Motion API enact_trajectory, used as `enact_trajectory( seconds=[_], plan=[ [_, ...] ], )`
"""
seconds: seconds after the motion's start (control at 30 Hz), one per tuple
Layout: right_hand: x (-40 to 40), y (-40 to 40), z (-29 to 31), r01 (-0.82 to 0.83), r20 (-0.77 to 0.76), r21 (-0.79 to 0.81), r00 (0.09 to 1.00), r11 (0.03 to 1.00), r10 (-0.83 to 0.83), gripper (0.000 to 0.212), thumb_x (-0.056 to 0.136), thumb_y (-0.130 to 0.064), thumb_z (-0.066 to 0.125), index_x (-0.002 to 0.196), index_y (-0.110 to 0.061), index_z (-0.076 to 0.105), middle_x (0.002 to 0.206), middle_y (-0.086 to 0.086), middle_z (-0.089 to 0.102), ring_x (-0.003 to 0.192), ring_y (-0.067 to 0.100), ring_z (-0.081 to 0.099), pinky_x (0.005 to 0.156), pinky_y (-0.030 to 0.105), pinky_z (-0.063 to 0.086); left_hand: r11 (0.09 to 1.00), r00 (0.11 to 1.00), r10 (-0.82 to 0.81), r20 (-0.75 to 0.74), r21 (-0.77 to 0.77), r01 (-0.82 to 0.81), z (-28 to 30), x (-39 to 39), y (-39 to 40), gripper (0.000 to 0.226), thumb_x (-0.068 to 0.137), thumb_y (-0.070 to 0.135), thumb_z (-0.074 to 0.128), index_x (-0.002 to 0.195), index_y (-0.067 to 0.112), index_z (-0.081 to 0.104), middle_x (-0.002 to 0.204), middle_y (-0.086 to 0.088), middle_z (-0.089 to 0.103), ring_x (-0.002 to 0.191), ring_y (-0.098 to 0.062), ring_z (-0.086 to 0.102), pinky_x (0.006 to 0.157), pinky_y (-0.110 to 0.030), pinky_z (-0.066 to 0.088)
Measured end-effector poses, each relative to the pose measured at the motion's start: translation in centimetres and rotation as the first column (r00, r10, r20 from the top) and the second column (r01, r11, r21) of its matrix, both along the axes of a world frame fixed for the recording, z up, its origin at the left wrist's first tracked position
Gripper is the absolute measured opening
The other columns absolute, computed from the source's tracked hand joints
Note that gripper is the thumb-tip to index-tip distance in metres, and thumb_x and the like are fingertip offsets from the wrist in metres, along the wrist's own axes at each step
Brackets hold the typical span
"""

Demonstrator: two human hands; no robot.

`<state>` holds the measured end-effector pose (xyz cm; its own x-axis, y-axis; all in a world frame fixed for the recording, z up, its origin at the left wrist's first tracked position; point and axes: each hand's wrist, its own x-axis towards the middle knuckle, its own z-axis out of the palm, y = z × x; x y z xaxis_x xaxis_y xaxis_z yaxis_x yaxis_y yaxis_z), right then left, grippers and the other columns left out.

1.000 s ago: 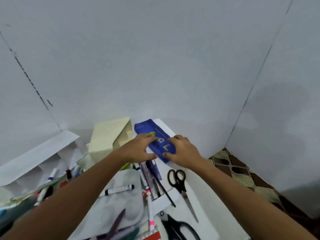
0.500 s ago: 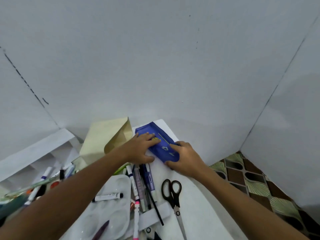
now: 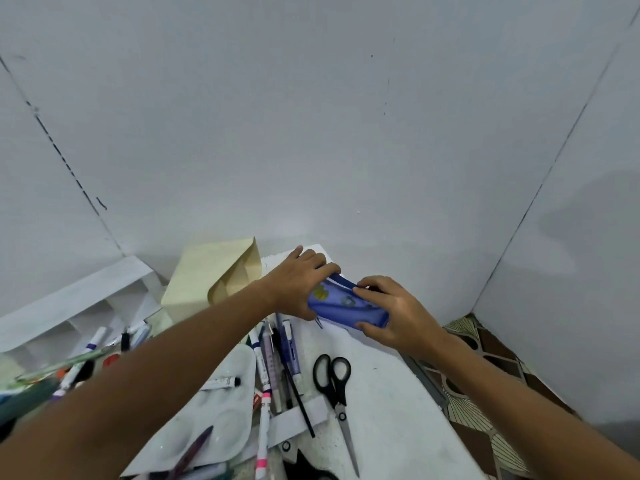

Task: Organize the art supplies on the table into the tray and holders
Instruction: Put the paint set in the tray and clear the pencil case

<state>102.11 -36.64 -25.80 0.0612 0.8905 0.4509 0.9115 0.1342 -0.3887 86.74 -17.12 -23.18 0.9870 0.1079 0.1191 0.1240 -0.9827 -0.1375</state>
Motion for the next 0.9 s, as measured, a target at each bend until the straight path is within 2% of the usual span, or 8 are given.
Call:
enact_trajectory(
  seconds=[0.1, 0.27, 0.43, 0.57, 0.63, 0.7, 0.8, 0.9],
  plan=[
    [0.1, -0.2, 0.5, -0.014, -0.005, 0.009, 1.000, 1.000, 0.014, 0.058, 0.077, -0.038, 0.066, 0.124, -0.004, 0.062, 0.124, 0.011, 0.057, 0.112, 0.024, 0.056, 0.091, 0.043, 0.050, 1.000, 0.997, -0.024, 0.075, 0.003, 0.024, 0.7, -1.0, -0.3, 0.071, 0.050, 0.043, 0.077, 0.112, 0.015, 0.055, 0.094, -0.004, 0.055, 0.082, -0.026, 0.053, 0.075, -0.034, 0.039],
    [-0.3, 0.6, 2.8, -0.135, -0.042, 0.058, 0.990, 0.989, 0.137, 0.060, 0.077, -0.036, 0.070, 0.126, -0.001, 0.061, 0.127, 0.014, 0.050, 0.117, 0.021, 0.051, 0.101, 0.024, 0.043, 0.993, 0.993, 0.016, 0.121, 0.117, -0.030, 3.5, -3.9, -0.8, 0.070, 0.051, 0.047, 0.071, 0.112, 0.017, 0.055, 0.097, -0.002, 0.055, 0.082, -0.024, 0.053, 0.069, -0.032, 0.032],
    [-3.4, 2.5, 6.1, -0.221, 0.032, 0.133, 0.975, 0.966, 0.219, 0.060, 0.078, -0.038, 0.070, 0.124, -0.001, 0.062, 0.125, 0.014, 0.051, 0.118, 0.018, 0.050, 0.101, 0.017, 0.039, 0.990, 0.985, 0.030, 0.171, 0.132, -0.053, 6.6, -9.5, -0.6, 0.067, 0.061, 0.057, 0.060, 0.113, 0.017, 0.053, 0.090, -0.003, 0.056, 0.077, -0.024, 0.053, 0.067, -0.037, 0.041],
    [-8.0, 3.9, 7.8, -0.299, 0.066, 0.189, 0.954, 0.935, 0.292, 0.054, 0.079, -0.036, 0.070, 0.121, -0.003, 0.064, 0.121, 0.014, 0.053, 0.112, 0.017, 0.053, 0.097, 0.016, 0.041, 0.991, 0.975, 0.121, 0.187, 0.037, -0.130, 8.1, -15.8, -0.1, 0.061, 0.067, 0.043, 0.064, 0.117, 0.011, 0.056, 0.095, -0.008, 0.062, 0.086, -0.030, 0.055, 0.069, -0.037, 0.041],
    [-11.0, 4.5, 8.5, -0.348, 0.083, 0.221, 0.938, 0.911, 0.338, 0.052, 0.079, -0.033, 0.071, 0.119, -0.002, 0.065, 0.120, 0.015, 0.053, 0.108, 0.019, 0.055, 0.095, 0.017, 0.042, 0.983, 0.961, 0.181, 0.208, -0.060, -0.172, 8.5, -19.5, 0.0, 0.060, 0.071, 0.043, 0.060, 0.119, 0.007, 0.058, 0.099, -0.010, 0.062, 0.090, -0.030, 0.055, 0.070, -0.038, 0.046],
    [-14.0, 4.8, 9.5, -0.384, 0.107, 0.256, 0.923, 0.887, 0.369, 0.050, 0.079, -0.031, 0.071, 0.118, 0.000, 0.065, 0.118, 0.016, 0.054, 0.109, 0.019, 0.054, 0.095, 0.017, 0.042, 0.970, 0.944, 0.230, 0.237, -0.131, -0.204, 9.0, -23.0, -0.1, 0.060, 0.072, 0.042, 0.065, 0.120, 0.007, 0.058, 0.100, -0.010, 0.059, 0.094, -0.028, 0.052, 0.073, -0.040, 0.047],
    [-19.1, 5.0, 10.6, -0.432, 0.145, 0.298, 0.902, 0.851, 0.407, 0.048, 0.080, -0.030, 0.071, 0.118, 0.000, 0.065, 0.116, 0.019, 0.054, 0.109, 0.020, 0.054, 0.094, 0.020, 0.044, 0.968, 0.911, 0.250, 0.327, -0.120, -0.222, 9.5, -28.3, -0.6, 0.064, 0.069, 0.053, 0.069, 0.116, 0.011, 0.063, 0.096, -0.007, 0.053, 0.091, -0.023, 0.047, 0.070, -0.037, 0.047],
    [-23.9, 4.8, 10.6, -0.476, 0.158, 0.324, 0.879, 0.818, 0.449, 0.048, 0.080, -0.029, 0.072, 0.117, 0.001, 0.065, 0.115, 0.020, 0.054, 0.109, 0.019, 0.053, 0.094, 0.020, 0.043, 0.951, 0.886, 0.305, 0.350, -0.156, -0.265, 9.7, -33.3, -1.4, 0.080, 0.066, 0.072, 0.061, 0.123, 0.016, 0.060, 0.104, -0.004, 0.054, 0.098, -0.020, 0.046, 0.075, -0.032, 0.045]
  ],
)
